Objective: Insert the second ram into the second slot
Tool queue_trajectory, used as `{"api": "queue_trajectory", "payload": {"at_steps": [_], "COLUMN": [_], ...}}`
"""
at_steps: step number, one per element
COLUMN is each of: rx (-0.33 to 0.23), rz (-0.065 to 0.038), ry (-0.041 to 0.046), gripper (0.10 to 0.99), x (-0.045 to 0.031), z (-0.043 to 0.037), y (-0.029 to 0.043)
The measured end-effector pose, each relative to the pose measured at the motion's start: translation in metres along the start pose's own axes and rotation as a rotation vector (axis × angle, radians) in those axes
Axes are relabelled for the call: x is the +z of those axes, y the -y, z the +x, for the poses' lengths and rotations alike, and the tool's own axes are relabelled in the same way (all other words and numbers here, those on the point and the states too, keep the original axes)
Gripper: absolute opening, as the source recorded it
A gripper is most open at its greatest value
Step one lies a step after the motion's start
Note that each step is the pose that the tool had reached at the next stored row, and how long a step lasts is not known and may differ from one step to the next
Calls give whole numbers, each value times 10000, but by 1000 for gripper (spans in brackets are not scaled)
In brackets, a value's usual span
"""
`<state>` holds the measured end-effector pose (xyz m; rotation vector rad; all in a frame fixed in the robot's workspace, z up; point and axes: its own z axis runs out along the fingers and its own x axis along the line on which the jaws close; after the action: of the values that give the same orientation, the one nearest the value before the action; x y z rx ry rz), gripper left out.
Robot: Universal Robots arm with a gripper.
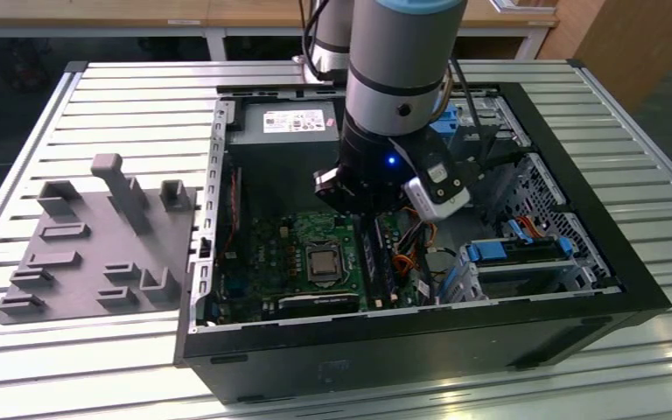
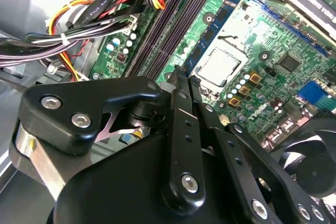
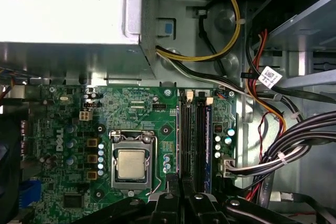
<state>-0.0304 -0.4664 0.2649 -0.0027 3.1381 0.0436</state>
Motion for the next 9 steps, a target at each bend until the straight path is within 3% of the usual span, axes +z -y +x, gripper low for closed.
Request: {"api": "queue_trajectory", "payload": {"at_steps": [9], "rx": [-1], "rz": [-2], "ry": [0], "gripper": [133], "x": [14], "z": [0], "y": [1]}}
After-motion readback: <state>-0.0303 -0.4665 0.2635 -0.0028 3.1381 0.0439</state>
